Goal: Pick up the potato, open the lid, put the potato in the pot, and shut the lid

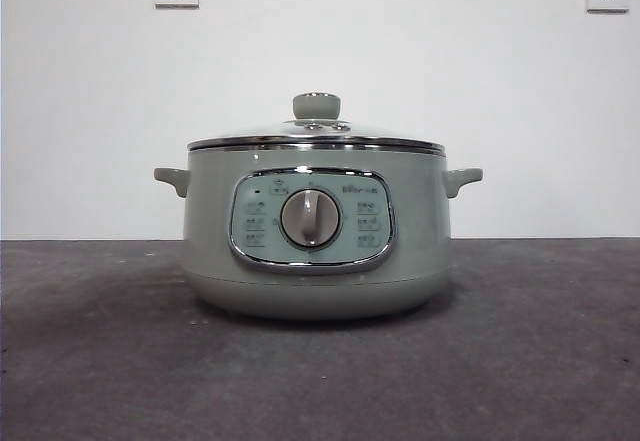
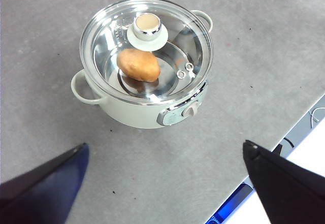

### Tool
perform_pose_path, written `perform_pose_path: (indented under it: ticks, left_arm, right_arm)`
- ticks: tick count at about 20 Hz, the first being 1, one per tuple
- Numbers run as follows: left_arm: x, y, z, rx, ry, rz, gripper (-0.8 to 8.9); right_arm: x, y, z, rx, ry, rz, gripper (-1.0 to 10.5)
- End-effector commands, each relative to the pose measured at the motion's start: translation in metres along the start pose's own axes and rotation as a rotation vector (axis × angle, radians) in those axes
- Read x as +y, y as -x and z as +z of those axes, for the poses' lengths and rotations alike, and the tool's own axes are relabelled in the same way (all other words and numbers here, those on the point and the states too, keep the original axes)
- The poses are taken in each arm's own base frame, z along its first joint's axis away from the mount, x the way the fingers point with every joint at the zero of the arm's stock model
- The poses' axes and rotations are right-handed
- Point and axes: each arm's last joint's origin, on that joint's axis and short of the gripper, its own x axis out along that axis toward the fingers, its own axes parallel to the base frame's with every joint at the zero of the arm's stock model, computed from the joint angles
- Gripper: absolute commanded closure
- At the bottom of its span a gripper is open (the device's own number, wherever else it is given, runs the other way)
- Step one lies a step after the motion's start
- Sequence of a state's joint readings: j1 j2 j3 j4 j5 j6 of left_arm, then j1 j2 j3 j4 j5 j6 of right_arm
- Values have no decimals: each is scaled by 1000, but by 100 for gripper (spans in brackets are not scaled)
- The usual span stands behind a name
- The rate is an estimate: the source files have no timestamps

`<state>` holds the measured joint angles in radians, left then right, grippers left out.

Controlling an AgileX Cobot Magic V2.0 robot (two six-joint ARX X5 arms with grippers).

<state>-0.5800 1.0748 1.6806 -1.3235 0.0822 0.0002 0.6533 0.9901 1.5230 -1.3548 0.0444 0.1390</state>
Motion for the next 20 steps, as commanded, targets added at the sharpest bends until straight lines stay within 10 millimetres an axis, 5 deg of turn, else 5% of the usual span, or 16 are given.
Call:
perform_pose_path:
  ticks: [1,7,16,20]
  left_arm:
    - [0,1,-1,-6,-24,-3,823]
    - [0,-4,1,8,-11,-4,815]
    - [4,-44,15,123,0,-3,816]
    - [18,-39,12,98,-10,61,816]
  right_arm:
    - [0,-1,-3,29,49,-7,952]
    - [-1,-2,-2,29,32,-21,946]
    - [-1,-8,1,44,35,-63,946]
    - [-1,-11,3,56,36,-68,946]
